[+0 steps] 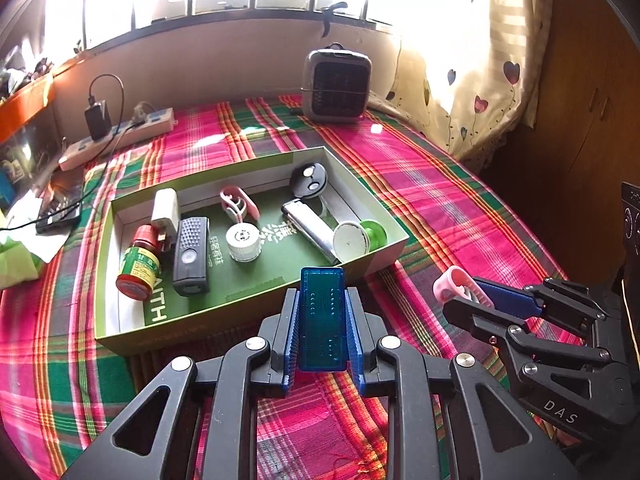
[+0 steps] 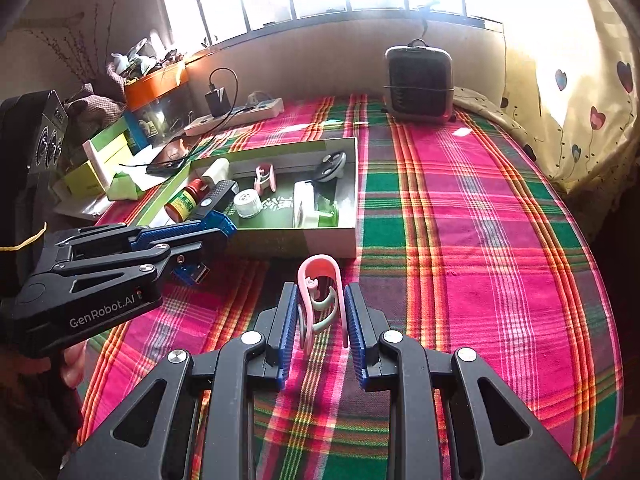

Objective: Organize rigid objects
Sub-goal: 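Carry the blue USB stick in the left gripper and pink clip in the right into the tray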

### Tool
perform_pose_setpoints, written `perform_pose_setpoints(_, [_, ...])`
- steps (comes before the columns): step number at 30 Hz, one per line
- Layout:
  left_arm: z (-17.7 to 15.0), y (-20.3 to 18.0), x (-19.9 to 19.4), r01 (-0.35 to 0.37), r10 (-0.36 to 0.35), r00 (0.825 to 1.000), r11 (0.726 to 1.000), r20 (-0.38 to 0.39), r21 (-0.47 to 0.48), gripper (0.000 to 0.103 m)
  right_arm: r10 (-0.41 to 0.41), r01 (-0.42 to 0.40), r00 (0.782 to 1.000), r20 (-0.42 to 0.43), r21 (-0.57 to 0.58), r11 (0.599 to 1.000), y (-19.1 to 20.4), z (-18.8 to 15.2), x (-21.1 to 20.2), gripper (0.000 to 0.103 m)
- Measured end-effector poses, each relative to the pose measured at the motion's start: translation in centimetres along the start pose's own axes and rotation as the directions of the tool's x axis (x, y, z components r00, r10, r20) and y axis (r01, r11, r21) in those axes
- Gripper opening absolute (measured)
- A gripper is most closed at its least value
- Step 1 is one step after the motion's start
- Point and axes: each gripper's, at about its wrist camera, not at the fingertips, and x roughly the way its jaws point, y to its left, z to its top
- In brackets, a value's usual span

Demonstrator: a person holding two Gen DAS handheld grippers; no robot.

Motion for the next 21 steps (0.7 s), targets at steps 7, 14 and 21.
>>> perform_pose_setpoints(7, [1.3,2.0,-0.1,-0.015,0.015,1.000,1.000,0.012,-0.027,0.021,0.020,-0.020,1.000,0.007,-0.030,0.999,1.4,1.5,0.8,0.025])
perform_pose_setpoints(14, [2.6,3.8,0.5,-0.031,0.032,0.999,0.998,0.018,-0.051,0.021,0.041,-0.041,0.999,0.000,-0.044,0.998,2.4,3.1,2.2,0.025])
perform_pose_setpoints(21, [4.1,5.4,1.6,-0.033,0.034,0.999,0.997,0.014,-0.068,0.021,0.046,-0.047,0.999,-0.016,-0.055,0.997,3.2,4.3,4.2,0.025])
